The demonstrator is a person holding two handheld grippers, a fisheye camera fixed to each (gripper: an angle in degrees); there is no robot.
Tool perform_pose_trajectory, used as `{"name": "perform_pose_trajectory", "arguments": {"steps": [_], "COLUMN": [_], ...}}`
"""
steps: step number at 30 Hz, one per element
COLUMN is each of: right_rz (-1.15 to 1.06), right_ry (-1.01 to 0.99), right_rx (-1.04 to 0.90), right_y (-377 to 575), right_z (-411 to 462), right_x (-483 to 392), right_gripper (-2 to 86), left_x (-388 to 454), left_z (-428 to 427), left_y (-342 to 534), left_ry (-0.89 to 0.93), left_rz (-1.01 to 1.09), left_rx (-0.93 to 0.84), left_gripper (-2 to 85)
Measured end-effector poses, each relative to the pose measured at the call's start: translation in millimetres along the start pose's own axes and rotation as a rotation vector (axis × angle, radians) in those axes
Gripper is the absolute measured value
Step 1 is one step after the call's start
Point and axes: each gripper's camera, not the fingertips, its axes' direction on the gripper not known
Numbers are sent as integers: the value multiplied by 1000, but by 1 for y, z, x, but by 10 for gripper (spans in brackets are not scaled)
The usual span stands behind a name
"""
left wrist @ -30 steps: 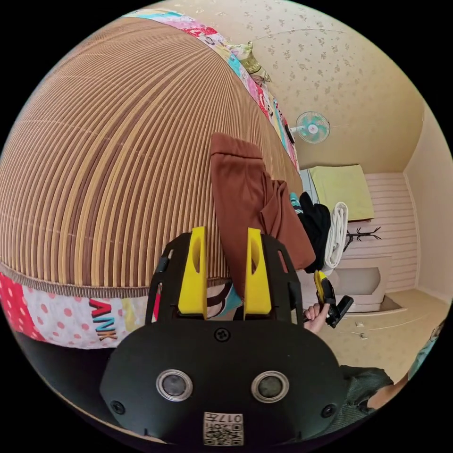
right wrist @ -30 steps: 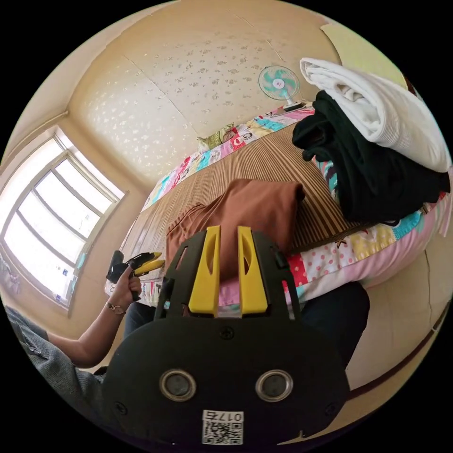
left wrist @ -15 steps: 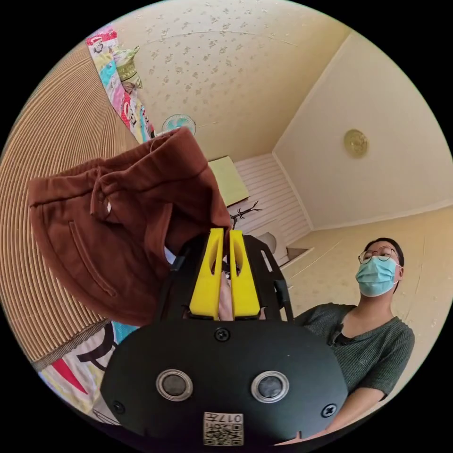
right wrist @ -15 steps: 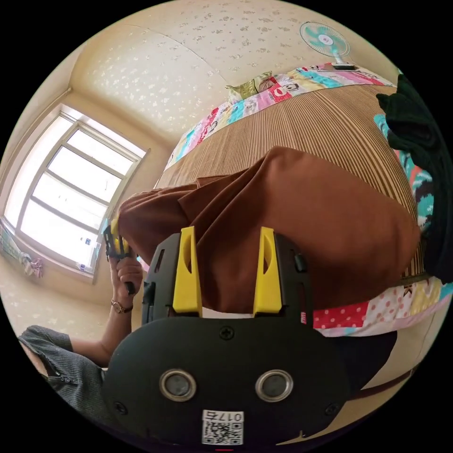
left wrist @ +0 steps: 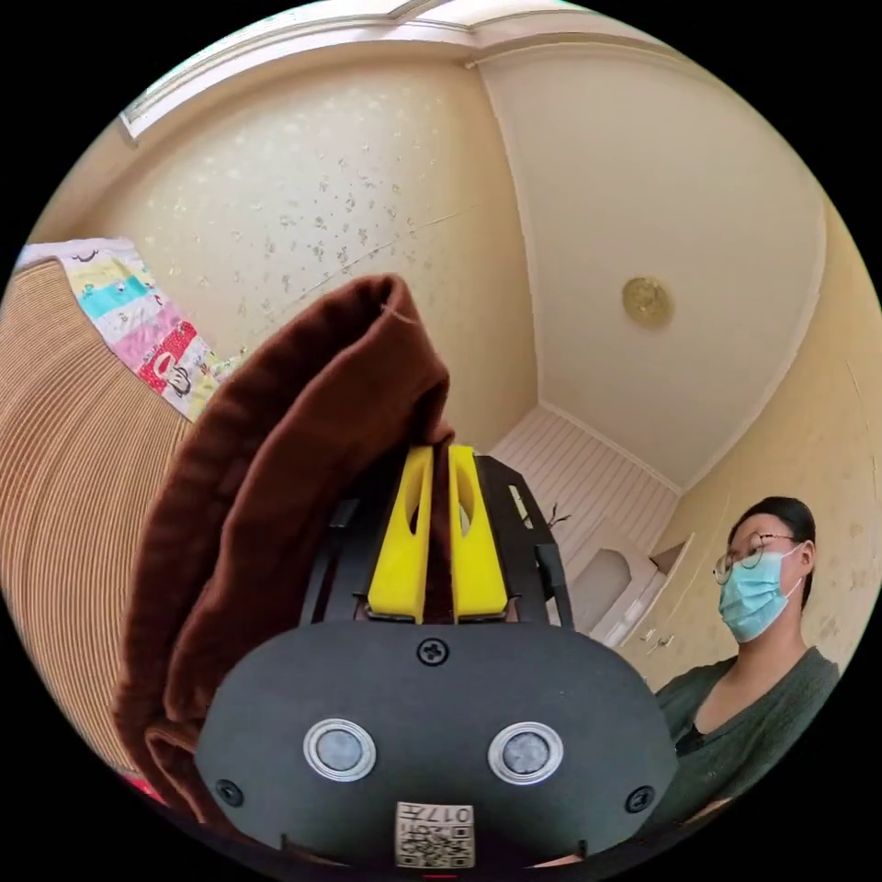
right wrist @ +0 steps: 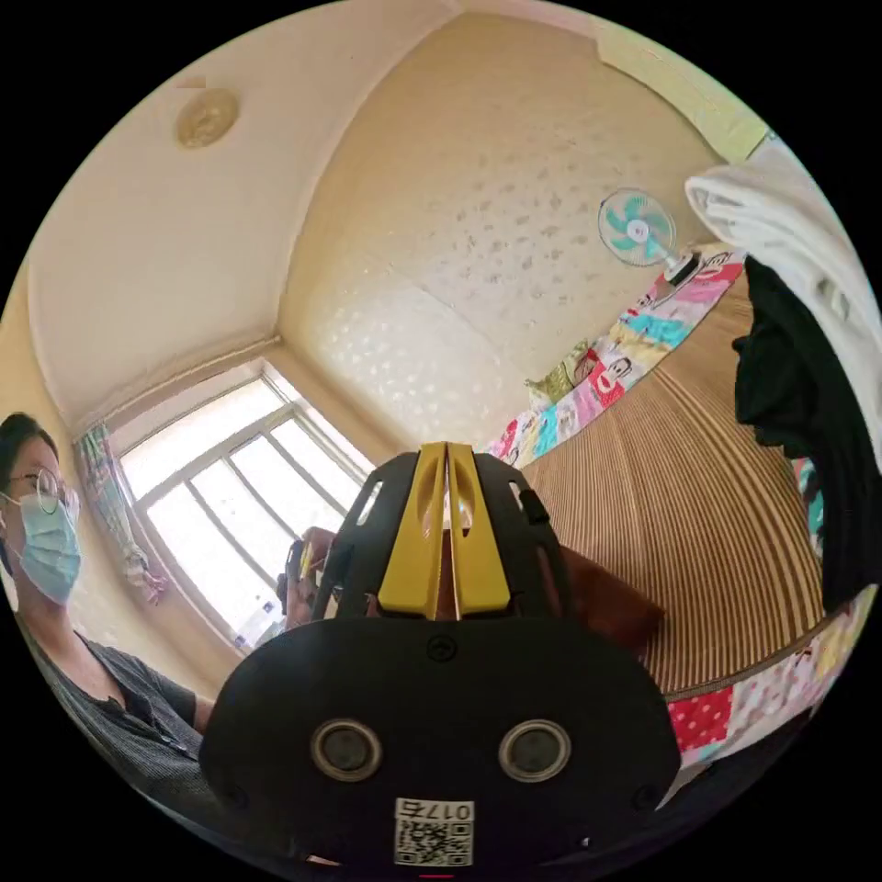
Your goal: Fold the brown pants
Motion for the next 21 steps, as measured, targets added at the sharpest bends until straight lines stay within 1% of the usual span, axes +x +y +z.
{"name": "perform_pose_trajectory", "arguments": {"steps": [1,2,3,4,6,7,8,9,10,13,15,17,18,19,20,21], "right_rz": [-13,-33,-22,-9,64,83,122,170,195,326,410,446,445,437,407,369], "right_ry": [32,88,133,149,153,147,146,163,173,189,166,123,74,47,3,-24], "right_rx": [27,14,-72,-126,-314,-348,-404,-455,-474,-535,-555,-565,-588,-605,-641,-682], "right_y": [-2,-5,-7,-5,15,23,39,57,66,107,136,152,160,164,169,172], "right_z": [-11,-21,-19,-16,-5,-5,-4,-4,-4,-2,9,26,45,56,79,103], "right_x": [-2,-2,6,12,44,51,67,83,90,124,142,147,146,143,135,125], "right_gripper": [2,2,2,2,3,3,3,3,3,5,7,9,12,14,18,24], "left_x": [-16,-26,-51,-78,-109,-118,-120,-120,-117,-105,-103,-108,-107,-97,-88,-71], "left_z": [12,21,41,62,83,88,88,85,80,62,57,57,58,62,65,72], "left_y": [-18,-26,-39,-43,-29,-8,5,32,62,130,157,178,191,207,216,242], "left_ry": [-196,-298,-449,-495,-446,-435,-452,-512,-571,-669,-647,-599,-545,-509,-490,-472], "left_rz": [-49,-74,-119,-171,-226,-220,-208,-180,-138,-27,26,8,18,100,174,332], "left_rx": [9,-11,-94,-215,-372,-431,-451,-489,-539,-601,-647,-708,-743,-808,-862,-1015], "left_gripper": [49,73,119,155,175,173,169,162,156,164,164,116,73,35,33,30]}}
